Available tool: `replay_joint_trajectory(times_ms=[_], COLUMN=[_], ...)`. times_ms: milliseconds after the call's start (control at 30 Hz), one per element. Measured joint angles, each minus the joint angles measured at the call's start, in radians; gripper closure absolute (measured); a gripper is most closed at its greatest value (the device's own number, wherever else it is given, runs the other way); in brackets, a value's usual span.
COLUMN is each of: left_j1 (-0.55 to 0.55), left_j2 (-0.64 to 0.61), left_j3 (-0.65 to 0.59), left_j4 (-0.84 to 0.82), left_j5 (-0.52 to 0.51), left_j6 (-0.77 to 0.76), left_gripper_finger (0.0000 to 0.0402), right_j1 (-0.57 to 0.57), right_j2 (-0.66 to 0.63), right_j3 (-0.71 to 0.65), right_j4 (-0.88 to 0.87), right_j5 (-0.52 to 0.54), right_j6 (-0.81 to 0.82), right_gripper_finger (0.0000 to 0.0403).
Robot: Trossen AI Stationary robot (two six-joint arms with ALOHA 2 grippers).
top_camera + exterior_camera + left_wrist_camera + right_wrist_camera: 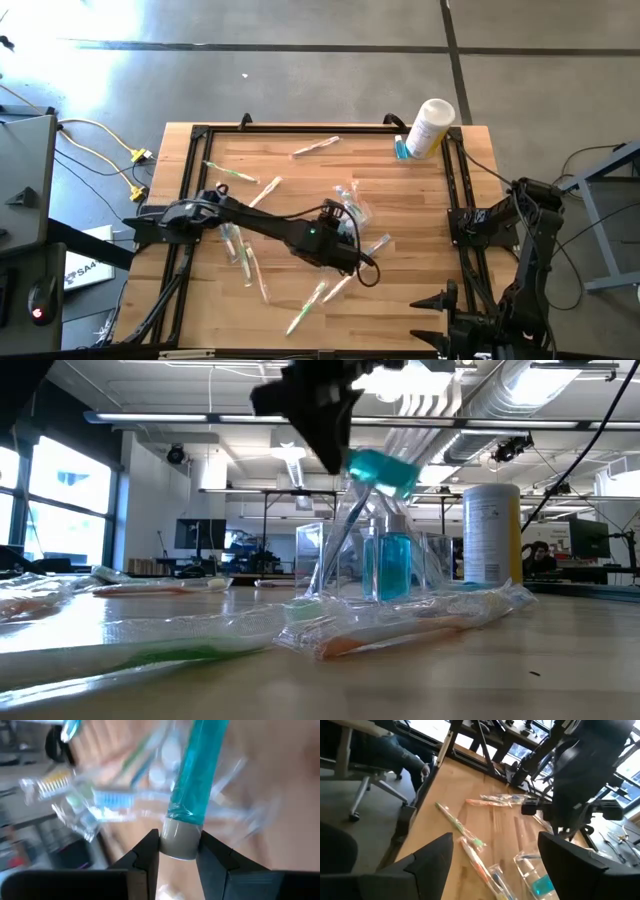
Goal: Pick & Place toothbrushing station
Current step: Put the blue mouthwash into the transparent organizer
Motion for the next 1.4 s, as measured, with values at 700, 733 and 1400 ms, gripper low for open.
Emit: replay_joint_trajectory(times_ms=[700, 733, 1400], left_j1=[0.000, 0.000, 0.013], left_j2=[0.017, 0.017, 0.017], left_j3=[0.000, 0.000, -0.007], left_j4=[-0.160, -0.157, -0.208], left_j5=[-0.126, -0.126, -0.168], left_j6=[-0.018, -0.018, -0.059], left_gripper_finger=[0.0309, 0.0309, 0.0309], right_j1=[-0.013, -0.013, -0.013], right_j2=[0.000, 0.000, 0.000], right_j3=[-0.040, -0.040, -0.040], right_j4=[-0.013, -0.013, -0.013], right_j5=[-0.015, -0.015, -0.024], right_j6=[0.032, 0.032, 0.031], right_gripper_finger=[0.0119, 0.0119, 0.0119])
